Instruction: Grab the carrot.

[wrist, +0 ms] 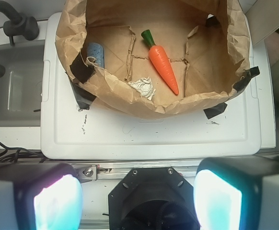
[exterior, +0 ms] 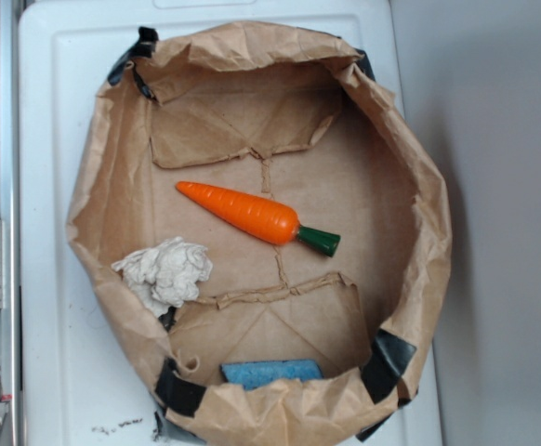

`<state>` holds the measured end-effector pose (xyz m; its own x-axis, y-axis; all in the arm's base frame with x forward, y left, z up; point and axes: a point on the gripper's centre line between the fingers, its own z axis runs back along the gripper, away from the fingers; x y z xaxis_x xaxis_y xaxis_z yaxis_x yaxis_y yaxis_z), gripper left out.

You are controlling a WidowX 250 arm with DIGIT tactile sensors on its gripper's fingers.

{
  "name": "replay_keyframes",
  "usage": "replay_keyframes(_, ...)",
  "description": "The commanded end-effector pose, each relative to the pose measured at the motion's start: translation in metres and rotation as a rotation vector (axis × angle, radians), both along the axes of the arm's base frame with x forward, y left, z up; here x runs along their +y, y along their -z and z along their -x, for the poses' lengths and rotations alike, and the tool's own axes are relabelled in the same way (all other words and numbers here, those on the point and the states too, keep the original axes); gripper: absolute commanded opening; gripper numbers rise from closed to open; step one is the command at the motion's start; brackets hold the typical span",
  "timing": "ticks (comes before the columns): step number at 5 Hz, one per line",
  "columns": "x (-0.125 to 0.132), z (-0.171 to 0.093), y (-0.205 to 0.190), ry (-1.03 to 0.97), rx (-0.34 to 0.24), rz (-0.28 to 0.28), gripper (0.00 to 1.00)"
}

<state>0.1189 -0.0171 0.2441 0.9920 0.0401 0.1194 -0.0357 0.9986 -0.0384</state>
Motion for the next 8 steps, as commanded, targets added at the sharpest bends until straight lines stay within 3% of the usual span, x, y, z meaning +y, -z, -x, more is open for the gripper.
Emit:
replay_keyframes(1, 0.0, 0.0, 0.0, 0.0, 0.0, 0.0, 1.0)
replay_keyframes(3, 0.027, -0.099, 0.046, -0.066, 0.061, -0.037, 1.0)
replay_keyframes(4, 0.041, -0.138, 0.066, -0.067, 0.093, -0.016, 1.0)
replay_keyframes(7, 0.041, -0.138, 0.066, -0.067, 0.093, -0.016, 1.0)
replay_keyframes(8, 0.047, -0.14, 0.094, 0.005, 0.082, -0.034, 1.0)
